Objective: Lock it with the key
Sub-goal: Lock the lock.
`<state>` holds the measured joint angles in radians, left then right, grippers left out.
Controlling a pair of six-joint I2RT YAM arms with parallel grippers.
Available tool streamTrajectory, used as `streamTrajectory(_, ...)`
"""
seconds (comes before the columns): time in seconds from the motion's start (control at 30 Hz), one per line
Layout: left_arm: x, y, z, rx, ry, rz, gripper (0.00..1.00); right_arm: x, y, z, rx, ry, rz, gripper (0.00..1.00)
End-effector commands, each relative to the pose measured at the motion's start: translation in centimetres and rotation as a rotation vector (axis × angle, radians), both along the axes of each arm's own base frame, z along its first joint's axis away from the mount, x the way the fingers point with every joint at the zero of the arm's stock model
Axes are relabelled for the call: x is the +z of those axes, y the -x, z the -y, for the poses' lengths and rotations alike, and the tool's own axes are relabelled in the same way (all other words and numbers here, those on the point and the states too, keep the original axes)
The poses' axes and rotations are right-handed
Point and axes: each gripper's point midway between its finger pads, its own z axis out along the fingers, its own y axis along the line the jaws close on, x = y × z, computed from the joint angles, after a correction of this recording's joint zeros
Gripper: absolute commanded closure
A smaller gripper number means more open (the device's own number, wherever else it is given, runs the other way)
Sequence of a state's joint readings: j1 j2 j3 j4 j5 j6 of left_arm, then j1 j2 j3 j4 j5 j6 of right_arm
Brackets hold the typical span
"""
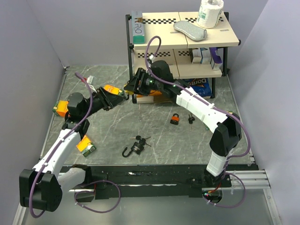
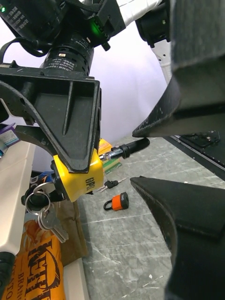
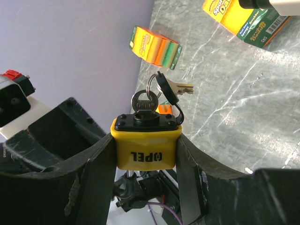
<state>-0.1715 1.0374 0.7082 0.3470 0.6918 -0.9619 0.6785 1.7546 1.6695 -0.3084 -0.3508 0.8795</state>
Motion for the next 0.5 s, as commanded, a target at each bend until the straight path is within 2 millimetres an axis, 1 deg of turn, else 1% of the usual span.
streamTrajectory(0.0,2.1,-0.3,-0.1,0.028,0.027,0.039,0.59,4.5,0.4,-0.4,0.004,-0.096,0.075,1.0)
streamTrajectory(0.03,1.9,-0.4,-0.2,0.034,0.031,0.022,0.64,4.6,0.5,-0.5,0.013,-0.097,0.078,1.0)
streamTrajectory(0.13,1.8,-0.6,-0.2,0.037,0.035,0.014,0.67,4.5,1.0,-0.6,0.032,-0.097,0.079,1.0)
streamTrajectory(0.17,2.0,-0.7,-0.1,0.033,0.039,0.022,0.68,4.2,1.1,-0.7,0.037,-0.093,0.075,1.0)
streamTrajectory(0.2,1.8,-0.8,-0.1,0.032,0.04,0.013,0.68,4.4,1.3,-0.7,0.04,-0.098,0.08,1.0)
streamTrajectory(0.33,1.8,-1.0,0.1,0.026,0.058,-0.001,0.67,4.5,1.9,-0.7,0.05,-0.102,0.085,1.0)
streamTrajectory(0.47,2.3,-0.5,0.5,-0.009,0.087,0.001,0.62,4.7,2.0,-0.5,0.045,-0.113,0.105,1.0)
